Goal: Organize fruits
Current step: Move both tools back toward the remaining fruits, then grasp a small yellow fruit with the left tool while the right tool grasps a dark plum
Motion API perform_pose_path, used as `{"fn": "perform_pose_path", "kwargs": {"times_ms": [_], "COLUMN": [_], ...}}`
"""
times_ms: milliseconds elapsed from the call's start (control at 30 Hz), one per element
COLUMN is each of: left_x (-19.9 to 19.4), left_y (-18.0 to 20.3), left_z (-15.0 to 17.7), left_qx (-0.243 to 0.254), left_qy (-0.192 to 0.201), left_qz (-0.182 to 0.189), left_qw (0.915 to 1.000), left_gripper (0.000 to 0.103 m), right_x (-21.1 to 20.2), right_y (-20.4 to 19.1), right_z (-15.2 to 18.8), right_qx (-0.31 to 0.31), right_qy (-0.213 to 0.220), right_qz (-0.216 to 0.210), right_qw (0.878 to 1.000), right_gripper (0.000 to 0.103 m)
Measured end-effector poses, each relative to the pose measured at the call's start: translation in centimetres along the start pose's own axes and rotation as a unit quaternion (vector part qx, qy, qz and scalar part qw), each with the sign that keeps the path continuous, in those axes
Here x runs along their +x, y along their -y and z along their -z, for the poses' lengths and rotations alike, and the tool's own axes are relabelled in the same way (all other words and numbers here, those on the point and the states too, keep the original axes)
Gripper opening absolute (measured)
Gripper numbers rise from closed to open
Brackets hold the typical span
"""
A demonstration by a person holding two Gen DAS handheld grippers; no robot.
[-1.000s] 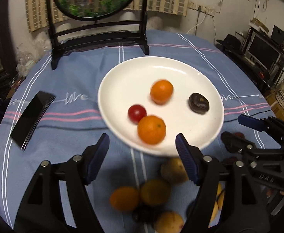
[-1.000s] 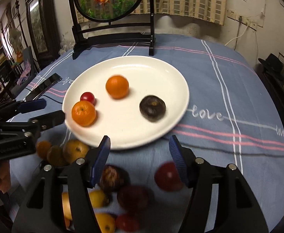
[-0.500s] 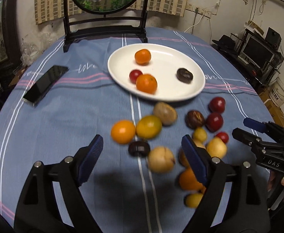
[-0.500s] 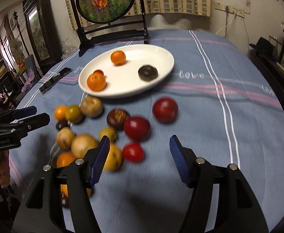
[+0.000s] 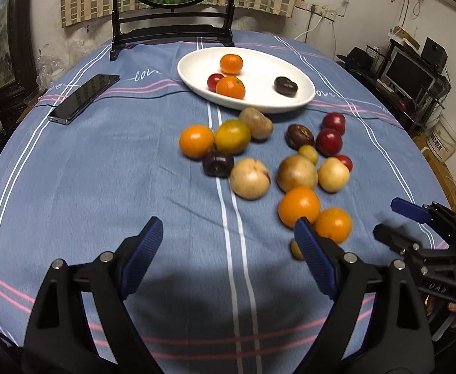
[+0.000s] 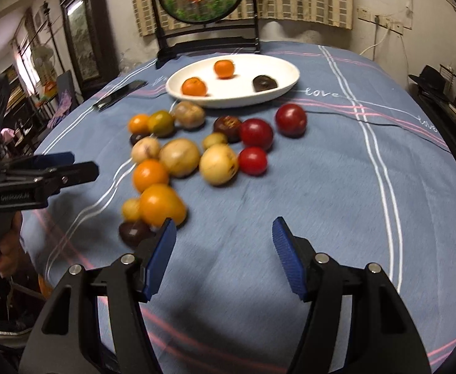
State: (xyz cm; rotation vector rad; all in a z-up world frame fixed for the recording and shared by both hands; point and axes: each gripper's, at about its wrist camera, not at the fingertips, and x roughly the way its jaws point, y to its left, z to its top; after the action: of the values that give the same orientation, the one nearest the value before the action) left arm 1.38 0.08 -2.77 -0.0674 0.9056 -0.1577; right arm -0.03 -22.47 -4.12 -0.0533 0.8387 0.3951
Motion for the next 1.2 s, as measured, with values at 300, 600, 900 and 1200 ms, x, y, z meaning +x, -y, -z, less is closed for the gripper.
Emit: {"fn": "perform_pose_path", "kwargs": {"times_ms": [300, 600, 900, 1200], "left_x": [0.0, 0.2, 0.7, 1.0], "left_y": [0.0, -1.1, -1.7, 0.1], "left_z": [0.9, 1.1, 1.4, 2.0], "left_qx": [0.002, -0.008, -0.015, 0.008], "left_qy": [-0.009, -0.01, -0.017, -0.029], "left_qz": [0.001, 0.003, 0.006, 0.013], "left_qw": [1.0, 0.9999, 0.9997, 0.9994], "left_gripper": [0.088, 0.088, 0.088, 0.088], "right_x": [-0.2, 1.9, 3.6, 1.6], "right_y": [-2.8, -6.1, -6.8, -4.7], "right_z": [1.3, 1.4, 1.0, 1.3], "right_qx": [-0.036, -0.068, -0.052, -0.035], "right_qy": [-0.012, -0.034, -0.034, -0.015], "right_qz": [-0.022, -0.033, -0.024, -0.036], "right_qw": [0.999, 0.997, 0.998, 0.999], "right_gripper": [0.065, 0.062, 0.035, 0.031]}}
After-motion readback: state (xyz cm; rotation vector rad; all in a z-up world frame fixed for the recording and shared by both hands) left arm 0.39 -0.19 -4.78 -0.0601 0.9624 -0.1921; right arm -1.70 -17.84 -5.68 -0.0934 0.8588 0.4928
